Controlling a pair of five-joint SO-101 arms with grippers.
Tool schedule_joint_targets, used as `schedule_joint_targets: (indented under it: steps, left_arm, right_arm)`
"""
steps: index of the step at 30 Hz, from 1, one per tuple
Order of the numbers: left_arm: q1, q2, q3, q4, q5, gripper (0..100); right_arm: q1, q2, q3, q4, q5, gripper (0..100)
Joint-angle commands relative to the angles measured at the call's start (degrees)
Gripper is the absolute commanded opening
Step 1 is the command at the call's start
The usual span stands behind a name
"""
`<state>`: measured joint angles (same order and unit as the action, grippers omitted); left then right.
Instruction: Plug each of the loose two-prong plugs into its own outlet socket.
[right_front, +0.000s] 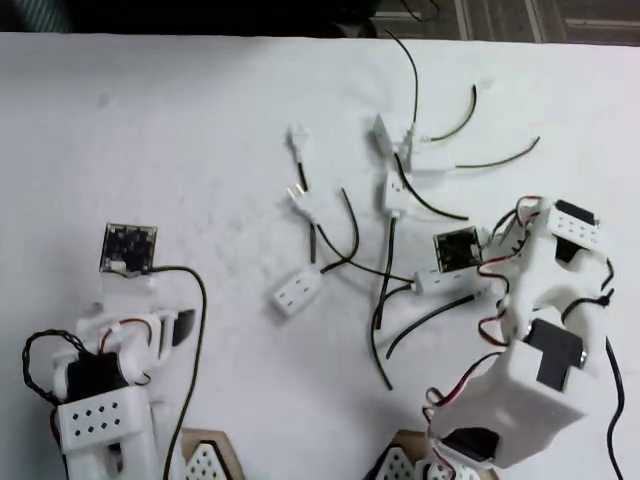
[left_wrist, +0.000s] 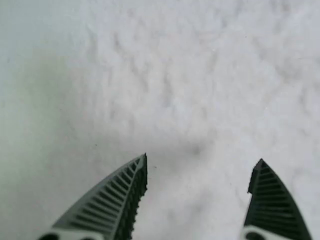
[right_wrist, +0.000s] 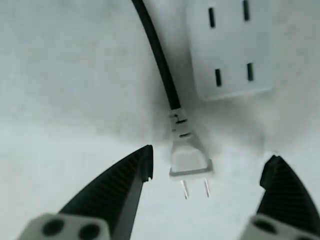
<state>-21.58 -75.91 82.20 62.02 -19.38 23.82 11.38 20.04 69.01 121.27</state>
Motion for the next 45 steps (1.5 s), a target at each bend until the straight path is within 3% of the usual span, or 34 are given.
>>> schedule_joint_targets:
  steps: [1,5,10,12,15,20,27,35,45]
  left_arm:
    - [-0.3,-0.7,-0.2,-0.7,-0.4,32]
    - [-0.3,-0.7,-0.2,-0.7,-0.4,32]
    - [-0.3,-0.7,-0.2,-0.7,-0.4,32]
    - [-0.3,-0.7,-0.2,-0.7,-0.4,32]
    - [-0.3,-0.7,-0.2,-0.7,-0.4,32]
    - [-0.3,-0.7,-0.2,-0.7,-0.4,32]
    - [-0.3,-0.7,-0.2,-0.7,-0.4,32]
    - [-0.3,-0.7,-0.2,-0.7,-0.4,32]
    - [-0.3,-0.7,-0.2,-0.7,-0.4,32]
  right_arm:
    - [-1.6,1.1,-0.2,-0.4,0.6,33.0]
    - [-1.9,3.2,-0.2,-0.5,0.6,29.5]
    - [-1.4,3.6,-0.2,-0.4,0.3,0.2]
    - [0.0,3.1,-0.3,-0.1,0.2,4.3]
    - [1.7,0.5,-0.2,1.5,-0.9,2.3]
    - [3.1,-6.7,0.2,8.0,-11.3,1.9]
    - [2.7,-14.4,0.2,20.4,-19.5,1.9]
    - [-2.6,-19.8,0.2,23.3,-30.7,1.9]
    - [-12.4,-25.9,0.2,20.5,-50.2,1.9]
